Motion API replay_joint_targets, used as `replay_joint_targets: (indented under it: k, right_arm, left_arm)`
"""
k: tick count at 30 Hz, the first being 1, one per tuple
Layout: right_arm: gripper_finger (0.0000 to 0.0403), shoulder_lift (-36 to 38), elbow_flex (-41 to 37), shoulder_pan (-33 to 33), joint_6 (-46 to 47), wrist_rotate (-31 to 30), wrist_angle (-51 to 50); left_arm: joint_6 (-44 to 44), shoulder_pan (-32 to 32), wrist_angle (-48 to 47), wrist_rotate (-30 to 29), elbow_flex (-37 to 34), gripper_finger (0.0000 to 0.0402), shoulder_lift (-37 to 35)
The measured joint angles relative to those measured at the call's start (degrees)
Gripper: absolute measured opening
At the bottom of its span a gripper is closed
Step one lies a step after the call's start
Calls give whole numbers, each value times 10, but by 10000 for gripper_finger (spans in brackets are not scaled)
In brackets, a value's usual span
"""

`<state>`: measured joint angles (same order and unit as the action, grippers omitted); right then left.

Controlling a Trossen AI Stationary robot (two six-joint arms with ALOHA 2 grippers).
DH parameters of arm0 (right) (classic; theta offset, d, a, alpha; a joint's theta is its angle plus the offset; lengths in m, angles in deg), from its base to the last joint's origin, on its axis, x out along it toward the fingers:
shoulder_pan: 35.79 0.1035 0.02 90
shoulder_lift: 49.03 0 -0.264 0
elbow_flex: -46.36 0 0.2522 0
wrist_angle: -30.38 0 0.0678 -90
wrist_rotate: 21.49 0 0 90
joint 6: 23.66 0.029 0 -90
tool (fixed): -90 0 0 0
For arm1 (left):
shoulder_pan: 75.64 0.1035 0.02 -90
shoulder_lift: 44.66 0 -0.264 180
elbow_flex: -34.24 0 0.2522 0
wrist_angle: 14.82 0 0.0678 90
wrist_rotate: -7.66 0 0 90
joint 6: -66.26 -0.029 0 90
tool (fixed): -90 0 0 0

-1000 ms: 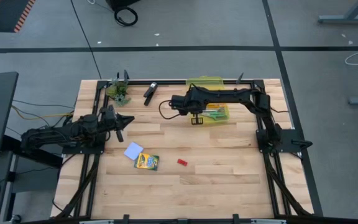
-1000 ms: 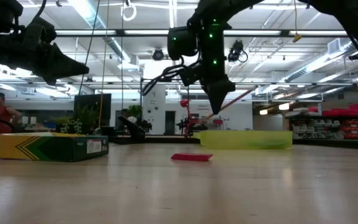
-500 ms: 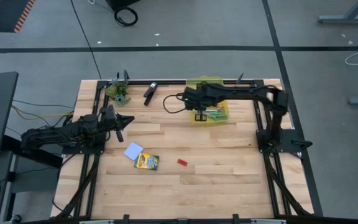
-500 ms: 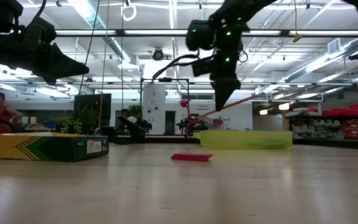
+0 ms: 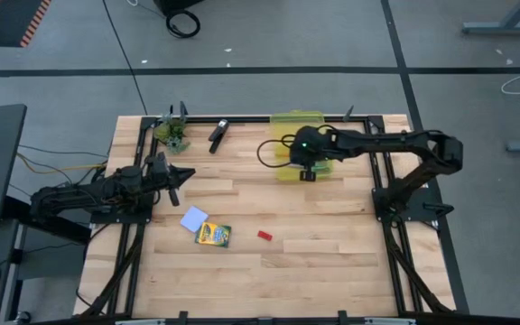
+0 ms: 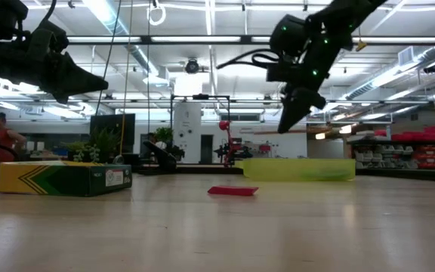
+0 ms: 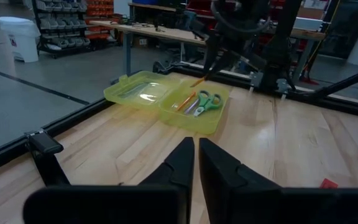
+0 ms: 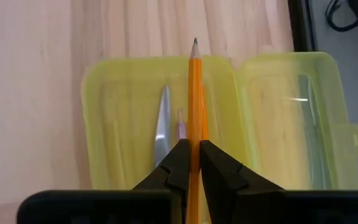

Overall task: Pack school essentials
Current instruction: Put the yellow pencil into the yellow supply box

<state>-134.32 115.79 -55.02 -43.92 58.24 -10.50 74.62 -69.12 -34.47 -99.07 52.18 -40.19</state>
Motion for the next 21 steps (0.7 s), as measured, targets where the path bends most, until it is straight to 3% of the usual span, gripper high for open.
replay_joint_targets:
  k: [10,15,21]
  right_arm:
    - [41,-19,-63,-38,-90,73,125]
    - [41,-35,-64,-64,-156,89,134]
    - [41,-40,-64,-104,-171,134,136]
  left_arm:
    - [0,0,0,0,0,32,0]
    - [0,0,0,0,0,36,0]
    - [0,0,0,0,0,28,0]
